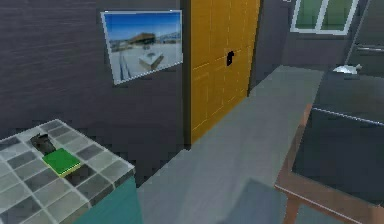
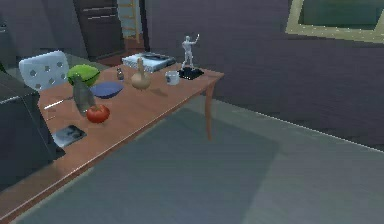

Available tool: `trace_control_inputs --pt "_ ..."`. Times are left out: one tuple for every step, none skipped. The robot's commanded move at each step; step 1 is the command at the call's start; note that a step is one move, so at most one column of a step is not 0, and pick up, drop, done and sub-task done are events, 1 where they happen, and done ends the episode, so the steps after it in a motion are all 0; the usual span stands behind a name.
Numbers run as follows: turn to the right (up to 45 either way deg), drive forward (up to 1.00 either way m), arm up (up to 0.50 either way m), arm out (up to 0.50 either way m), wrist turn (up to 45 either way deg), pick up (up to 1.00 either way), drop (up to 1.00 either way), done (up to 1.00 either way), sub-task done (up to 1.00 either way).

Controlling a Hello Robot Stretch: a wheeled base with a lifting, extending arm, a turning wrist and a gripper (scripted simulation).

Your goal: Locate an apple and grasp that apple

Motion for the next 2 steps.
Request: trace_control_inputs --pt "3.0 0.0 0.0 0.0 0.0 0.0 0.0 0.0 0.0" --pt "0.0 0.5 0.0 0.0 0.0 0.0 0.0 0.0 0.0"
